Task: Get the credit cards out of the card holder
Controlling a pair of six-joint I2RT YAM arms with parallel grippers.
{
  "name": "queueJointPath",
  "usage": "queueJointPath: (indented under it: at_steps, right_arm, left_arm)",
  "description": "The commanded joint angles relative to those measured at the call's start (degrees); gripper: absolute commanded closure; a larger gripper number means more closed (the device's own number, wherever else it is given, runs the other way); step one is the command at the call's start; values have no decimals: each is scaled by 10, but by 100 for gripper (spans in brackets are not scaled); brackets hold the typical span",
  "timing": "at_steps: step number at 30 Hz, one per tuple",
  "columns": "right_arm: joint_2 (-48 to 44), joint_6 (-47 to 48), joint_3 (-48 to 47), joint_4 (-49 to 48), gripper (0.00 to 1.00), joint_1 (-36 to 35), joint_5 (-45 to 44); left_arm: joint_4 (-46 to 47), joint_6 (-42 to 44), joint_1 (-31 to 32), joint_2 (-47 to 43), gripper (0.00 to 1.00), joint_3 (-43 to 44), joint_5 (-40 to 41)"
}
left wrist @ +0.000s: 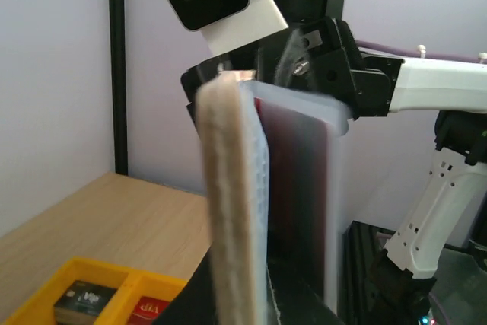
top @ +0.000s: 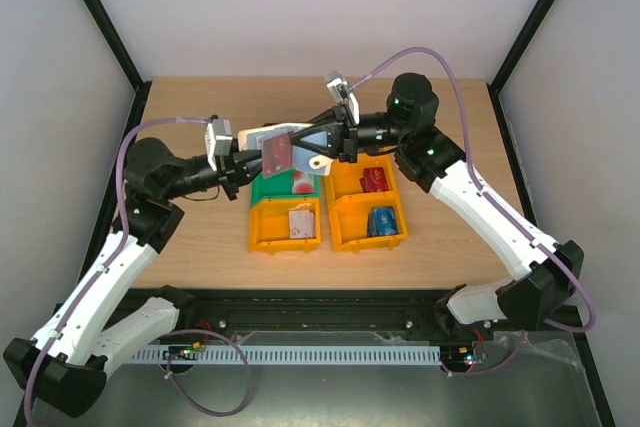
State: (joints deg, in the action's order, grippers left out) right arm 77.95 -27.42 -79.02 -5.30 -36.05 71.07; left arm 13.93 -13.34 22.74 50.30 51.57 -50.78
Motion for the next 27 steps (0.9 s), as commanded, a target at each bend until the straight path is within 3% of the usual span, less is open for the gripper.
queueJointPath:
  at_steps: [1, 3, 4, 9, 13, 15, 21, 27]
  right_arm:
    - [-9, 39, -4, -5, 75, -3, -36]
    - [-34, 71, 13, 34, 48, 13, -105]
    - [-44, 73, 25, 44, 42, 24, -137]
    - [-73, 61, 77, 54, 19, 62, -202]
    - [-72, 67, 82, 70, 7, 62, -228]
    - [-67, 63, 81, 70, 1, 62, -229]
    - [-60, 68, 77, 64, 1, 62, -167]
    - [-60, 64, 74, 51, 1, 62, -98]
  left_arm:
    - [-19, 24, 5, -2, 98, 17, 27]
    - [-71, 63, 5, -5, 98, 30, 103]
    - [-102, 89, 5, -5, 98, 38, 149]
    - [-205, 229, 11, 13, 98, 77, 326]
    - [-245, 267, 20, 25, 98, 95, 387]
    - [-257, 252, 20, 26, 98, 101, 372]
    - [-248, 186, 9, 4, 98, 100, 193]
    - [-230, 130, -17, -1, 98, 108, 105]
